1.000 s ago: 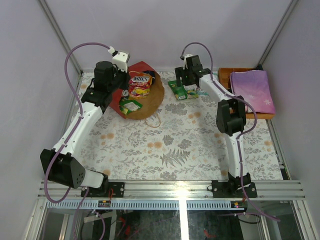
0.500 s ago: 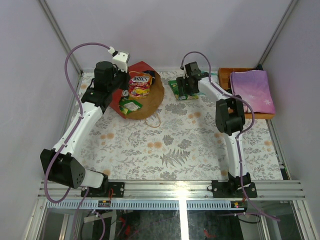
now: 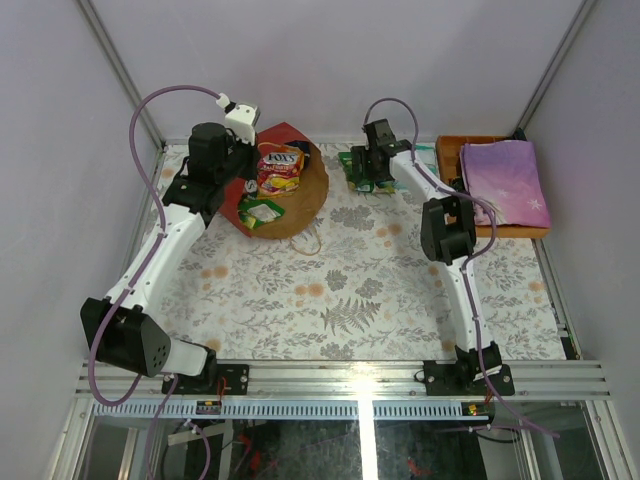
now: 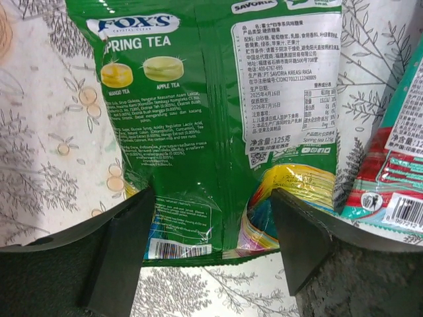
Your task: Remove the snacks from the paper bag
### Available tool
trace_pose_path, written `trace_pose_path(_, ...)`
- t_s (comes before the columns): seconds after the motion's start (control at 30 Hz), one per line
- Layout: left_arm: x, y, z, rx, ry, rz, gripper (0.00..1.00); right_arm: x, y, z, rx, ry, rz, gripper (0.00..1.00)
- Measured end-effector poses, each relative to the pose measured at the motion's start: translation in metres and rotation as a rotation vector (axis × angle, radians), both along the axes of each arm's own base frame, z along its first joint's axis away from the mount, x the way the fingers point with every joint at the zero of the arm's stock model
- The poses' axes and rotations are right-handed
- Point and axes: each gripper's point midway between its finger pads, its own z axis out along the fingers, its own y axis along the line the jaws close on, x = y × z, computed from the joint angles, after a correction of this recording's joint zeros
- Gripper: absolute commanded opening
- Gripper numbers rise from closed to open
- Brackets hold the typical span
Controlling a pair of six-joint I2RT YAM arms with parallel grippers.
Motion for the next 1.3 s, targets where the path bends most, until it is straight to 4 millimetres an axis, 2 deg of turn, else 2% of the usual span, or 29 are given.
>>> trace_pose_path(0.33,0.001,0.002,0.000,0.005,-0.001,0.013,0.00,0.025,-0.004,-0.003,0.035,-0.039,-0.104,0.79)
trace_pose_path(0.63,0.001,0.002,0.000,0.005,-0.001,0.014,0.00,0.038,-0.019,-0.002,0.061,-0.054,-0.160,0.81)
trace_pose_path(0.9,0.001,0.004,0.000,0.007,-0.001,0.021,0.00,0.048,-0.026,0.004,0.092,-0.093,-0.169,0.95)
trace_pose_path(0.93,0.002,0.005,0.000,0.009,-0.001,0.026,0.00,0.048,-0.024,0.010,0.102,-0.103,-0.163,1.00)
trace_pose_path(1.03,0.003,0.006,-0.001,0.011,-0.005,0.037,0.00,0.049,-0.018,0.039,0.149,-0.151,-0.137,1.00)
trace_pose_path(1.17,0.003,0.009,-0.009,0.014,-0.003,0.052,0.00,0.034,-0.008,0.111,0.241,-0.266,-0.076,0.99)
trace_pose_path(1.23,0.002,0.010,-0.015,0.017,0.005,0.061,0.00,0.021,-0.003,0.148,0.277,-0.348,-0.032,1.00)
trace_pose_path(1.3,0.003,0.013,-0.018,0.021,0.004,0.075,0.00,-0.002,0.007,0.185,0.302,-0.451,0.044,1.00)
